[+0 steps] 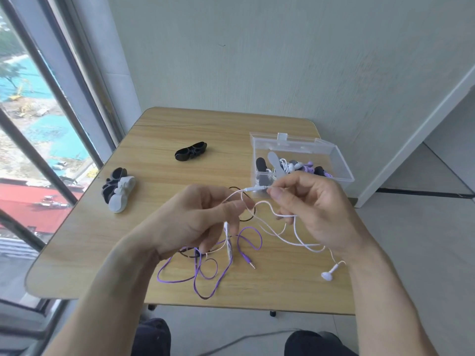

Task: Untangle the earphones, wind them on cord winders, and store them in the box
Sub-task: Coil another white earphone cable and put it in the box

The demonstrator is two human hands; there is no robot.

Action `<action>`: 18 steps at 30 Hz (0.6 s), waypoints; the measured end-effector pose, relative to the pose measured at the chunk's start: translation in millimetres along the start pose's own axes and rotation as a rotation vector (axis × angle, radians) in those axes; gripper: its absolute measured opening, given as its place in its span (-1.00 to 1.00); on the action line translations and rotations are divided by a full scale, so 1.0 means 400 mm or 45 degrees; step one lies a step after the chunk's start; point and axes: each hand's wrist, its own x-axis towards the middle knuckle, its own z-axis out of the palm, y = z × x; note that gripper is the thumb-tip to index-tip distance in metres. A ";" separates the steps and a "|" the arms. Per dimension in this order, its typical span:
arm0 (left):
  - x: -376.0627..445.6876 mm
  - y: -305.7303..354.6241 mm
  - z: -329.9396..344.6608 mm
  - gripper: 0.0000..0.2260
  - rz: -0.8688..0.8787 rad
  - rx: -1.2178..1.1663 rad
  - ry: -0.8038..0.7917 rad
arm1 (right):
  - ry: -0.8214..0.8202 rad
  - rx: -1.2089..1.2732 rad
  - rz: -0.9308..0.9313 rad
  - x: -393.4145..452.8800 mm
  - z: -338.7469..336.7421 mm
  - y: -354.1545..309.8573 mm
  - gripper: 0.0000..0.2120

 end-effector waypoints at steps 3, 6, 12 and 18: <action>0.006 0.002 0.015 -0.73 0.088 -0.125 -0.020 | -0.014 -0.152 -0.034 0.001 -0.004 0.008 -0.95; 0.013 0.006 0.030 -0.79 0.191 -0.330 -0.019 | -0.044 -0.211 -0.013 -0.005 -0.002 0.005 -0.94; 0.009 0.036 0.015 -0.67 0.112 -0.845 0.113 | 0.281 -0.561 0.043 -0.003 -0.053 0.015 -0.89; 0.017 0.002 -0.052 -0.73 0.062 -0.320 0.887 | 0.528 -0.660 0.322 -0.010 -0.153 0.051 -0.78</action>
